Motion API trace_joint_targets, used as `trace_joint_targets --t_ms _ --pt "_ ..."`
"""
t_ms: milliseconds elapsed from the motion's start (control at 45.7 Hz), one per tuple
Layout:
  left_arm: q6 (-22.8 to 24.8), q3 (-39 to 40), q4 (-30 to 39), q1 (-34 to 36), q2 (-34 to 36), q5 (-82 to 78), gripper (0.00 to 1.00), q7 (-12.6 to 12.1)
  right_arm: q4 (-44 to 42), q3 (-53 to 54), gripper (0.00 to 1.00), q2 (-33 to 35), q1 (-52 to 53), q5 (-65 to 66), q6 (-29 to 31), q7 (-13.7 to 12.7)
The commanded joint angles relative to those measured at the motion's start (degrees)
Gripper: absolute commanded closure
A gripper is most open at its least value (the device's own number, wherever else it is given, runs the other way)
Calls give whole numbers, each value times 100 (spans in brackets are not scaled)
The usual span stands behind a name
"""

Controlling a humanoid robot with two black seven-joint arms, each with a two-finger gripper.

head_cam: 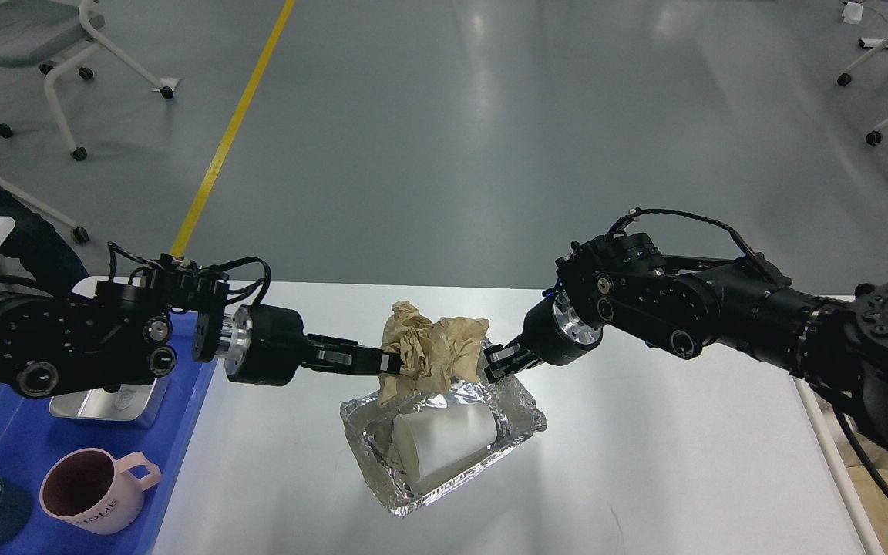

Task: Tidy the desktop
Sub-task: 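Lift the beige paper and drop it into the foil package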

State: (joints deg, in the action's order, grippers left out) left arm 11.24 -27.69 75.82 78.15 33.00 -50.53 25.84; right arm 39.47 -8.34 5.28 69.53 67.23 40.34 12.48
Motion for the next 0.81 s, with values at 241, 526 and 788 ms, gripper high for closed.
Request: trace_joint_targets --t_ms 241,526,788 --pt "-78 -131 -823 -257 -953 35 99 -53 8 52 100 17 -10 -8 -26 0" --pt "-166 -96 -1272 -406 -1269 87 76 -413 8 43 100 17 -10 -8 -26 0" --pt "-157 1 -1272 -310 -1331 114 29 -448 8 43 100 61 -10 -8 -26 0"
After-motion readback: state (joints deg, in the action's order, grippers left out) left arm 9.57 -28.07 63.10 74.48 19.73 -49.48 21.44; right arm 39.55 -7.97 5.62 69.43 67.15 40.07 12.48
